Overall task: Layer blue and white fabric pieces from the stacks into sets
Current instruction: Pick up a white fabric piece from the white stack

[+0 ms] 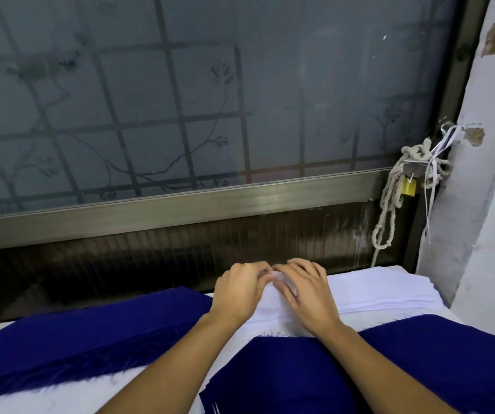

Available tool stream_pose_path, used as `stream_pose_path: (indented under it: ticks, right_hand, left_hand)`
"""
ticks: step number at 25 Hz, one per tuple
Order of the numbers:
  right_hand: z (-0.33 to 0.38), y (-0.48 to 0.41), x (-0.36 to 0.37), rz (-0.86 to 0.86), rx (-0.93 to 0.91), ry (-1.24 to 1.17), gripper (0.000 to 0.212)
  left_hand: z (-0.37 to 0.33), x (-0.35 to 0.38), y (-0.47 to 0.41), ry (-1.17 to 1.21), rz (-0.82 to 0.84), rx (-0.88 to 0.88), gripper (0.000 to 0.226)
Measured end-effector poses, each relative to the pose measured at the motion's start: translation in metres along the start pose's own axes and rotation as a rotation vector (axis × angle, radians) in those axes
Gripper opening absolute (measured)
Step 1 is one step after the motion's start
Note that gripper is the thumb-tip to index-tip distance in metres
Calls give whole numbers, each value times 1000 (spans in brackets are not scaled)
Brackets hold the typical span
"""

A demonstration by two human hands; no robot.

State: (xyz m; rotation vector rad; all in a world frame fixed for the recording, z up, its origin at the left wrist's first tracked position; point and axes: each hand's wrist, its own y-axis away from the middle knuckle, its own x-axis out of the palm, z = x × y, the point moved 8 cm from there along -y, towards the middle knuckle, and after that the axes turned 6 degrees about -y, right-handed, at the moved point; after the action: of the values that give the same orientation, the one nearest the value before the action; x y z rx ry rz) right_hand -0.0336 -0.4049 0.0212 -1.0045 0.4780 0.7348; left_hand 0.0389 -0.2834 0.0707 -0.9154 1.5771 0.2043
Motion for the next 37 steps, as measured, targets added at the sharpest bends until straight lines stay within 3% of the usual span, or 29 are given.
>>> stream_pose_path:
  ticks: [9, 15, 19, 27, 33, 37]
  right_hand:
    - [5, -14, -84, -13, 168, -52, 9]
    - [41, -3, -110, 135, 170, -11, 25]
    - [67, 17, -125, 157, 220, -201, 26]
    - [111, 71, -130, 179, 322, -505, 12]
    - [120, 130, -130, 106, 450, -621, 40]
    - [122, 180, -112, 145, 456, -720, 44]
  left_hand:
    - [23, -113, 16, 175, -163, -128, 19]
    - [45, -188, 57, 247, -232, -147, 20]
    - [81, -227, 94, 306, -242, -217, 23]
    - [157, -227, 183, 440, -295, -450, 25]
    - [189, -215, 243, 447, -375, -554, 16]
    - [196, -182, 290, 361, -358, -595, 13]
